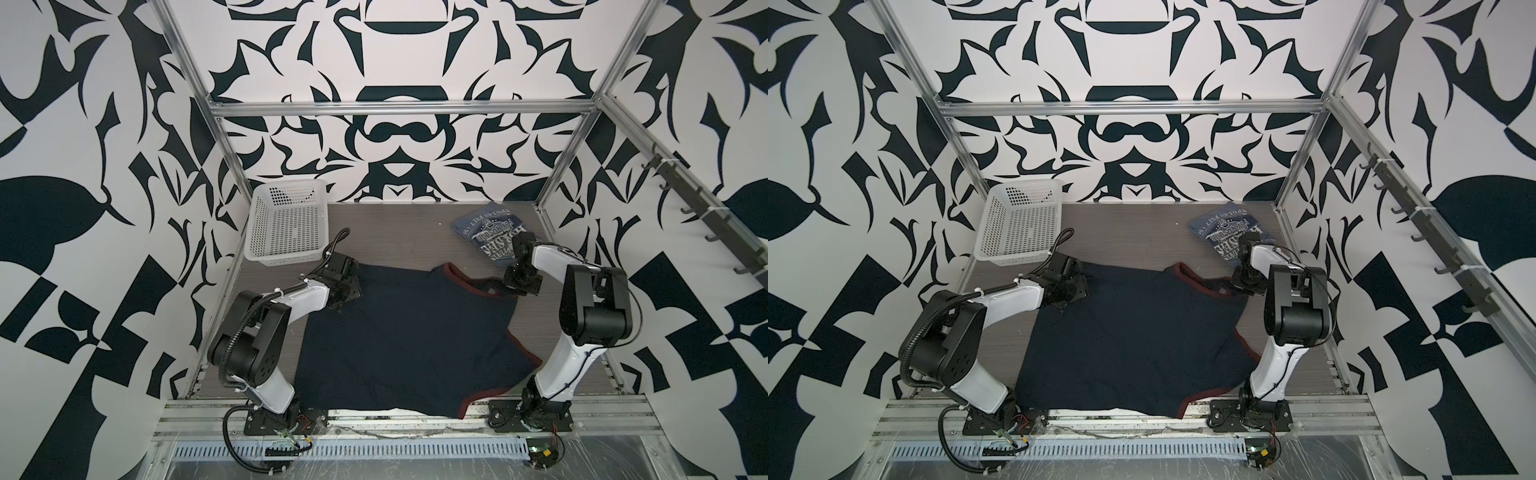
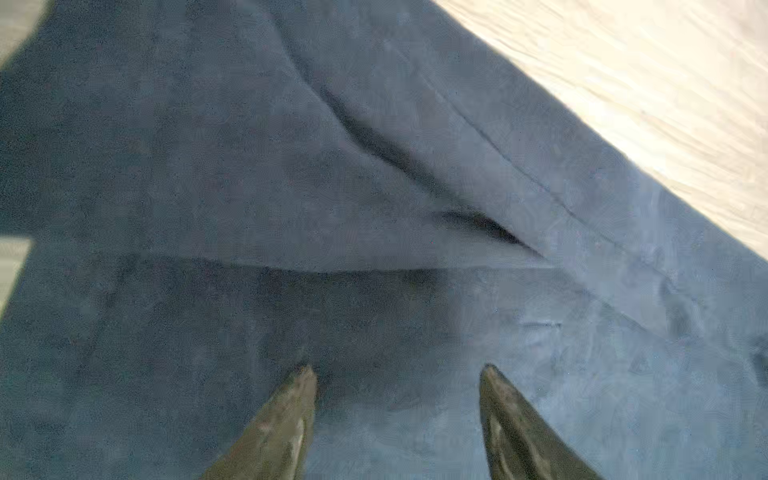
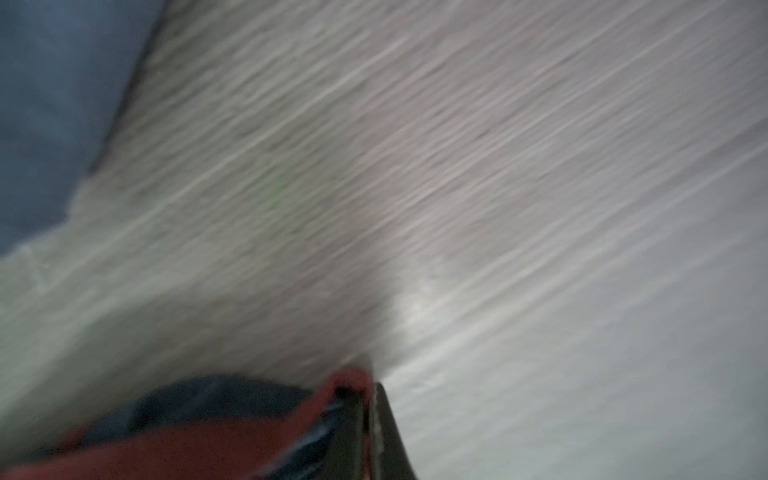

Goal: Fold and stack the tank tops

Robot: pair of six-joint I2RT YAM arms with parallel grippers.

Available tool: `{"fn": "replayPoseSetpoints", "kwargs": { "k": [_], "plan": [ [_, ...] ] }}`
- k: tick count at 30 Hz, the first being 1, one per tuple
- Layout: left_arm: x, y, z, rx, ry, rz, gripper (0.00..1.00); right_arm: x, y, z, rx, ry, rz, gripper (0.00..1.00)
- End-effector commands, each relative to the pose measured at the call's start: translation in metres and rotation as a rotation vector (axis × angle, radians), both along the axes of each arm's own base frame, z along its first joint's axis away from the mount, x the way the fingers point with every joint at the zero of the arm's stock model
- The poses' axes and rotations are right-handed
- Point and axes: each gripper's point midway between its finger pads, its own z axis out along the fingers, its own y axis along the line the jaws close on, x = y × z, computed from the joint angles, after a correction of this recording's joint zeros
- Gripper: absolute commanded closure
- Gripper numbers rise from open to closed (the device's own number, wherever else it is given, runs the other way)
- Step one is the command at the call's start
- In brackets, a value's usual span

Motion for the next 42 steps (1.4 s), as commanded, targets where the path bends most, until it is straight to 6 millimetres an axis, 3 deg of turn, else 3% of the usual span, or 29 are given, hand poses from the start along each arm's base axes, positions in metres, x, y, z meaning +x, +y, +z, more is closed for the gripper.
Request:
{"fn": "replayPoseSetpoints", "kwargs": {
  "k": [1, 5, 11, 15, 20, 24, 28, 30, 33, 36, 39, 42],
  "plan": [
    [-0.035, 0.028, -0.031, 0.071, 0.128, 0.080, 0.33, -0.002, -0.025, 0.058, -0.238, -0.019, 0.007, 1.00],
    [-0.036, 0.022, -0.029, 0.031, 0.110, 0.064, 0.34, -0.002, -0.025, 0.087, -0.346, -0.040, 0.053, 1.00],
    [-0.032, 0.008, -0.019, -0.008, 0.083, 0.015, 0.34, -0.006, -0.031, 0.079, -0.478, 0.105, 0.104, 1.00],
    [-0.028, -0.001, -0.006, -0.021, 0.055, -0.026, 0.34, -0.002, -0.037, 0.079, -0.518, 0.155, 0.113, 0.64],
    [-0.014, -0.018, 0.032, -0.059, -0.011, -0.114, 0.33, 0.003, -0.022, 0.101, -0.434, 0.076, 0.131, 0.44],
    [-0.002, -0.029, 0.061, -0.072, -0.050, -0.171, 0.33, 0.007, 0.016, 0.121, -0.301, -0.048, 0.200, 0.39],
    [0.011, -0.020, 0.063, -0.009, -0.043, -0.144, 0.33, 0.016, 0.093, 0.119, -0.033, -0.197, 0.339, 0.37],
    [0.018, -0.014, 0.062, 0.008, -0.037, -0.121, 0.33, 0.016, 0.119, 0.114, 0.068, -0.218, 0.360, 0.36],
    [0.030, -0.002, 0.062, 0.013, -0.051, -0.058, 0.33, 0.018, 0.133, 0.110, 0.097, -0.249, 0.356, 0.36],
    [0.040, 0.014, 0.059, 0.035, -0.039, 0.007, 0.33, 0.023, 0.168, 0.100, 0.244, -0.276, 0.408, 0.36],
    [0.049, 0.012, 0.052, 0.012, -0.037, 0.011, 0.34, 0.027, 0.195, 0.085, 0.368, -0.261, 0.434, 0.36],
    [0.053, 0.005, 0.042, -0.004, -0.004, -0.003, 0.35, 0.036, 0.204, 0.068, 0.406, -0.256, 0.428, 0.36]
  ]
}}
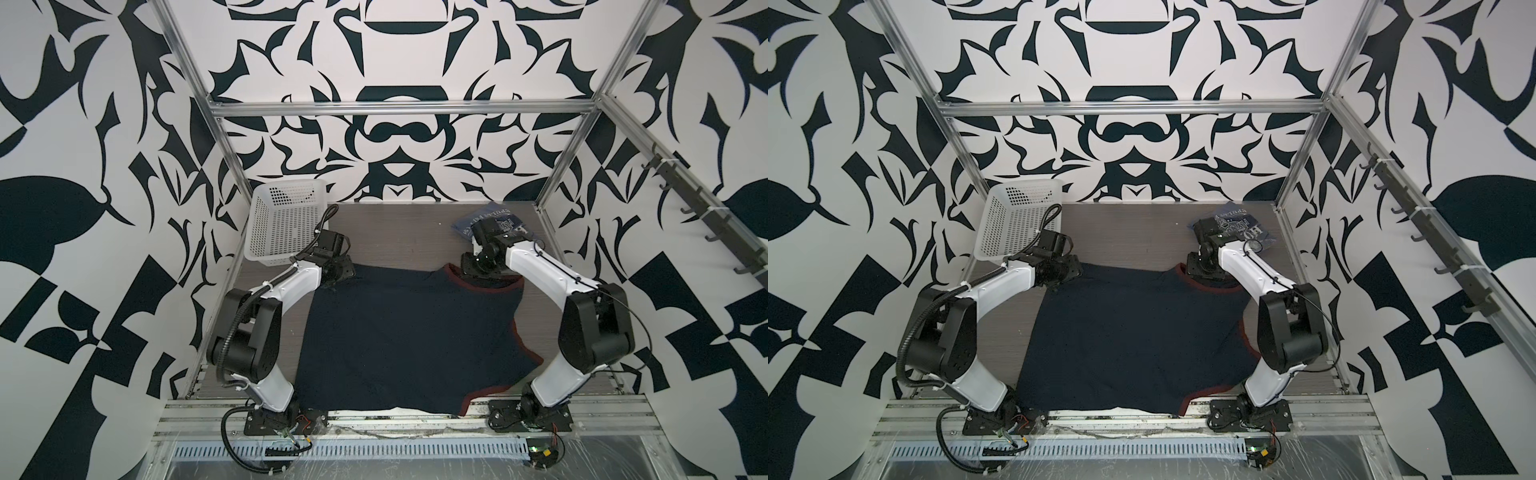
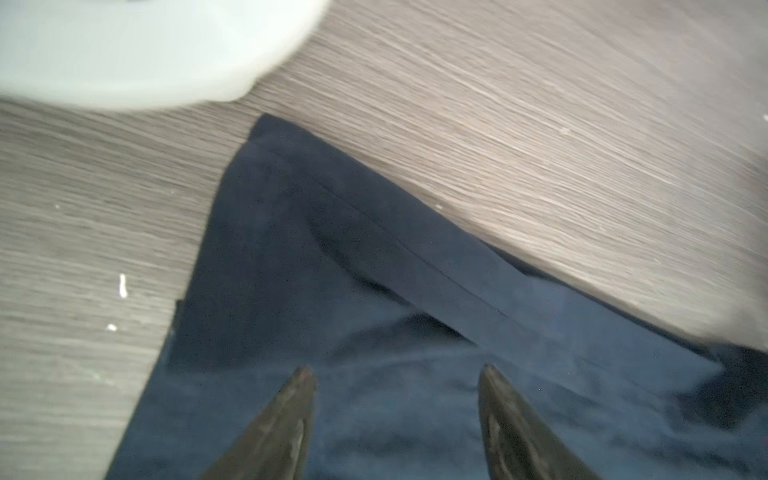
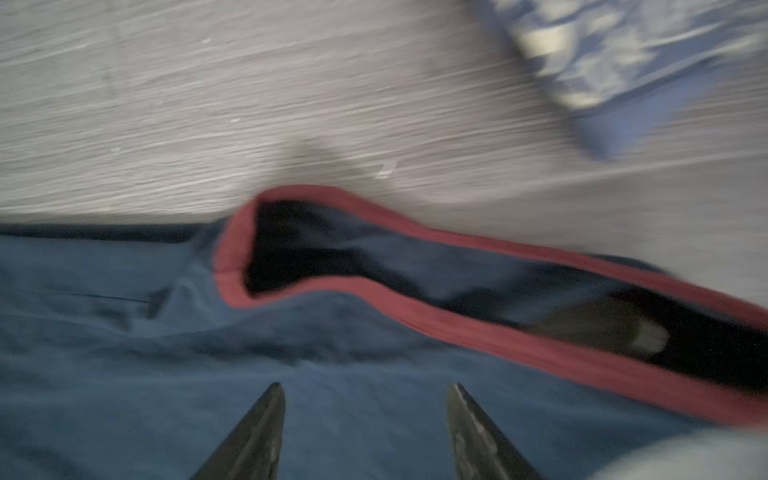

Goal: Fold and stack the tank tops

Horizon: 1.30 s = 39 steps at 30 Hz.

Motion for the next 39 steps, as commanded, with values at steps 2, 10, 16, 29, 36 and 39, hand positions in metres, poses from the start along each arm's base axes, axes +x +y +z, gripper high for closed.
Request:
{"fn": "replayPoseSetpoints", "kwargs": {
  "k": [2, 10, 16, 29, 36, 39],
  "plan": [
    [0.005, -0.007, -0.010, -0.015, 0.032, -0.002, 0.35, 0.017, 0.031, -0.006, 0.146, -0.021, 0.034, 0.36],
    [-0.007, -0.004, -0.027, -0.017, 0.064, 0.004, 0.35, 0.041, 0.056, -0.017, 0.248, -0.018, 0.067, 0.37],
    [-0.017, -0.001, -0.040, -0.012, 0.087, 0.008, 0.35, 0.056, 0.064, -0.016, 0.273, -0.031, 0.085, 0.42],
    [-0.025, 0.001, -0.052, -0.011, 0.113, 0.014, 0.33, 0.064, 0.065, -0.023, 0.252, -0.009, 0.102, 0.49],
    [-0.029, 0.005, -0.054, 0.006, 0.118, 0.015, 0.33, 0.069, 0.061, -0.016, 0.316, -0.029, 0.064, 0.81],
    [-0.032, 0.006, -0.056, 0.009, 0.124, 0.014, 0.33, 0.076, 0.054, -0.006, 0.335, -0.059, 0.042, 0.94]
  ]
}}
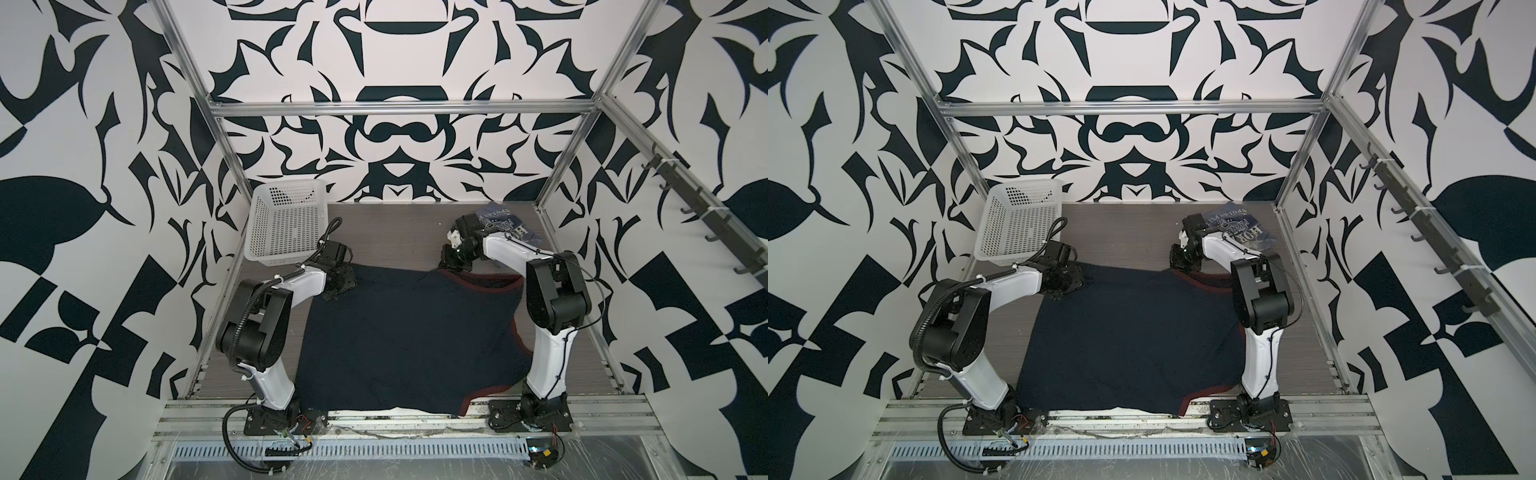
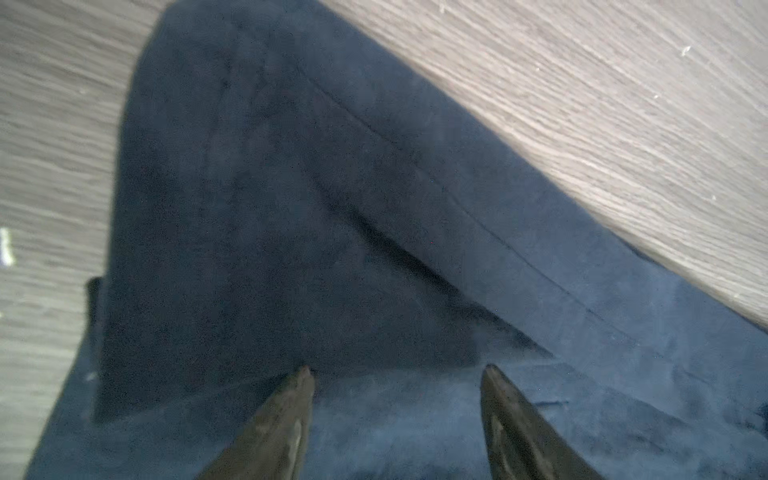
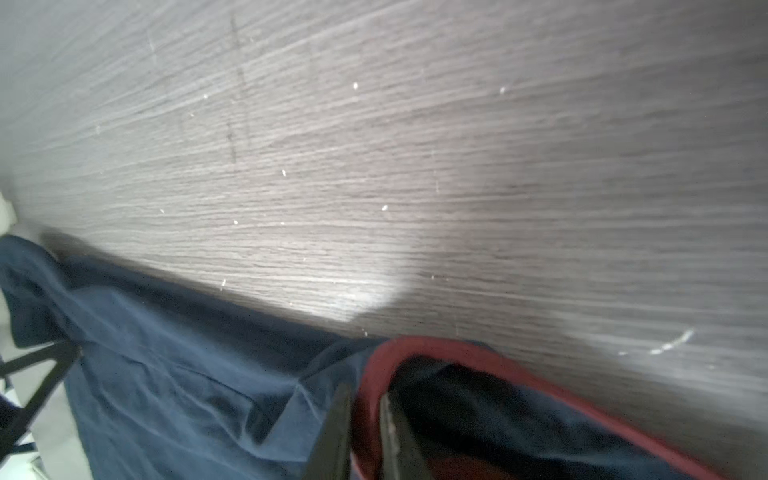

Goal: Fold and stack the tank tops

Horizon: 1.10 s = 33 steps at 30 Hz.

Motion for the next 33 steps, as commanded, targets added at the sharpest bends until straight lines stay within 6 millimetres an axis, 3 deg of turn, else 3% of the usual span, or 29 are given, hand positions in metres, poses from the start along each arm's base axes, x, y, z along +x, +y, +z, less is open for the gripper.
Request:
{"fn": "replayPoseSetpoints", "kwargs": {
  "k": [1, 7, 15, 19, 20, 23, 26, 29, 33],
  "plan": [
    [-0.014, 0.006, -0.012, 0.021, 0.042, 0.006, 0.33, 0.017, -0.007, 0.035, 0.052, -0.093, -0.035, 0.98],
    [-0.023, 0.013, -0.018, 0.040, 0.043, 0.016, 0.32, 0.049, -0.027, 0.045, 0.075, -0.138, -0.087, 1.00],
    [-0.031, 0.021, -0.022, 0.033, 0.044, 0.047, 0.31, 0.081, -0.041, 0.020, -0.006, -0.113, -0.121, 1.00],
    [-0.019, 0.015, -0.006, 0.016, 0.016, 0.029, 0.31, 0.083, -0.044, 0.011, -0.035, -0.095, -0.122, 1.00],
    [-0.015, 0.013, 0.001, 0.013, 0.004, 0.022, 0.31, 0.084, -0.044, 0.011, -0.034, -0.096, -0.120, 0.96],
    [0.000, 0.003, 0.023, -0.012, -0.038, -0.001, 0.31, 0.081, -0.045, 0.018, -0.046, -0.089, -0.098, 0.70],
    [0.011, -0.011, 0.043, -0.023, -0.071, -0.031, 0.31, 0.073, -0.053, 0.040, -0.093, -0.110, -0.081, 0.49],
    [0.017, -0.035, 0.058, -0.063, -0.091, -0.090, 0.32, 0.055, -0.064, 0.059, -0.129, -0.101, -0.077, 0.38],
    [0.025, -0.057, 0.054, -0.088, -0.078, -0.132, 0.33, 0.026, -0.081, 0.067, -0.149, -0.095, -0.105, 0.36]
  ]
}}
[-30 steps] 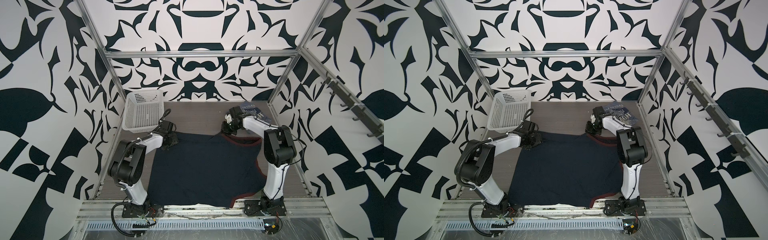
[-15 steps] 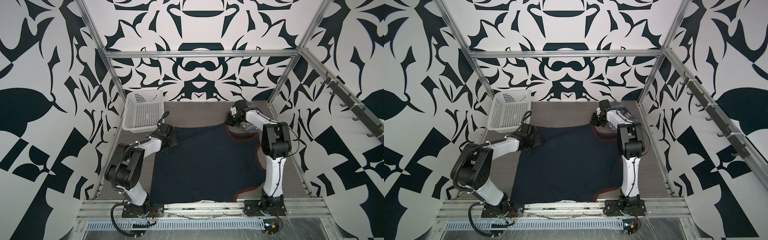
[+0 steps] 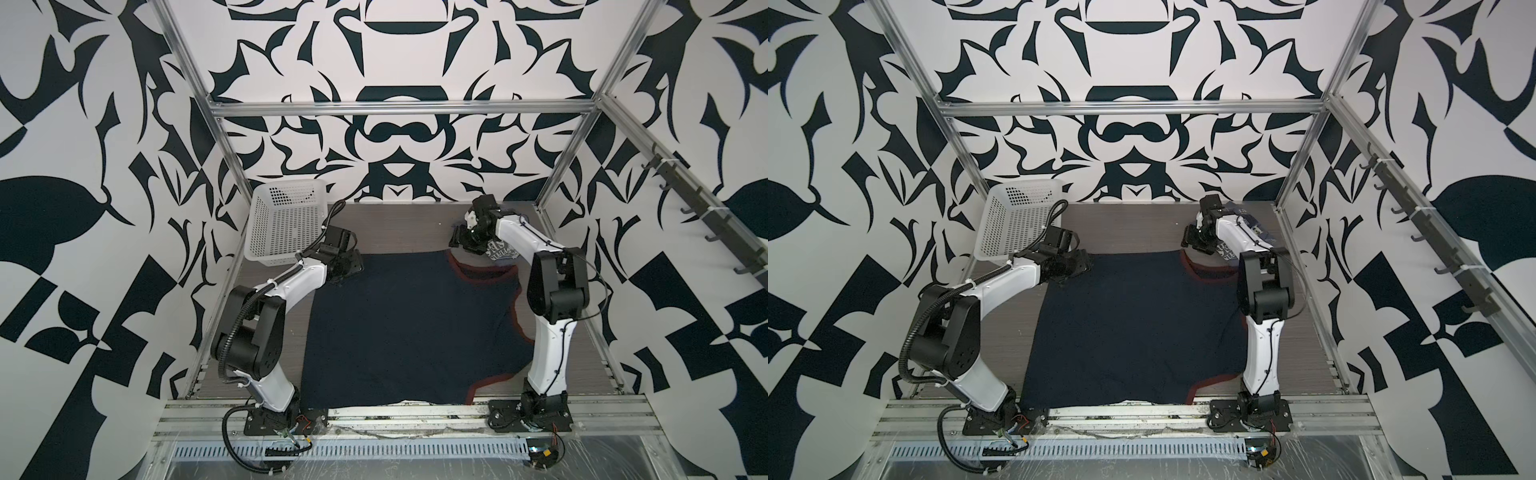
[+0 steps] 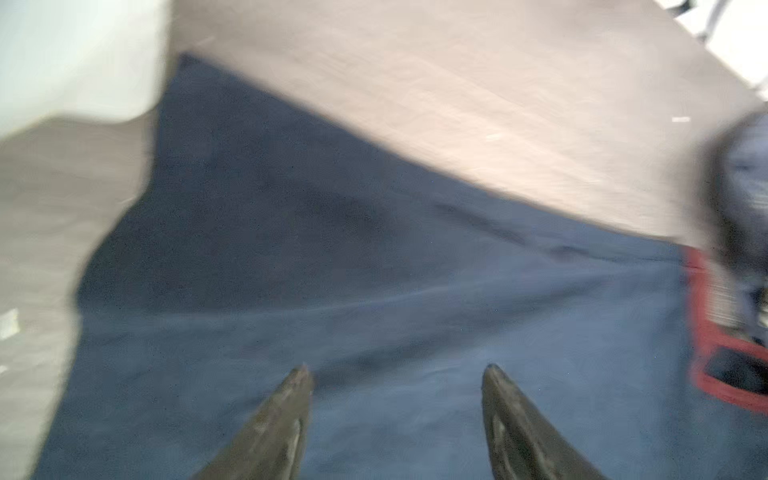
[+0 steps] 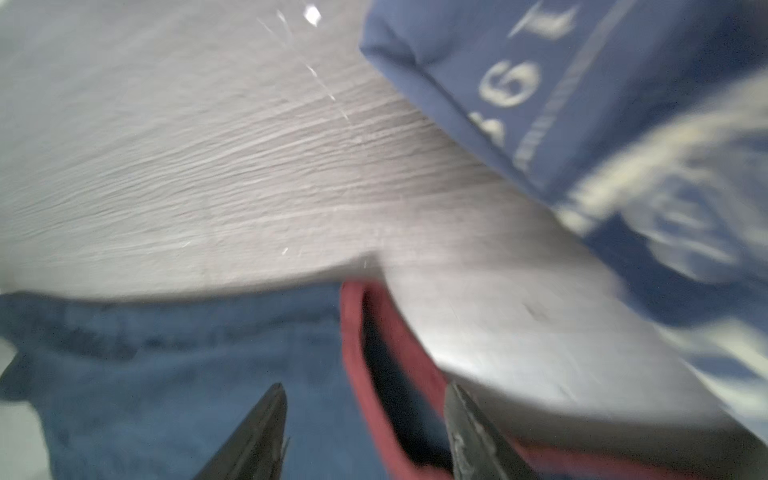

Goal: Fold and stack the tank tops

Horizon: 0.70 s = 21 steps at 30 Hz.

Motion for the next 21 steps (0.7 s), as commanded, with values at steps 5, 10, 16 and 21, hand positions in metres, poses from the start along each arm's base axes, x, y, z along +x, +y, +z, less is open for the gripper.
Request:
{"fn": "replayPoseSetpoints", "kwargs": {
  "k": [5, 10, 16, 21],
  "plan": [
    [-0.002, -0.030, -0.026, -0.009, 0.087, -0.082, 0.34, -0.067, -0.063, 0.020, -0.057, 0.006, -0.146, 0.36],
    [0.002, -0.032, -0.045, -0.004, 0.105, -0.084, 0.34, -0.133, -0.122, 0.018, -0.055, 0.016, -0.351, 0.39],
    [0.016, -0.001, -0.071, -0.063, 0.154, 0.047, 0.35, -0.196, -0.113, 0.000, 0.023, 0.096, -0.441, 0.38],
    [0.015, 0.027, -0.088, -0.004, 0.189, 0.125, 0.34, -0.233, -0.104, -0.034, 0.096, 0.166, -0.570, 0.35]
  ]
}}
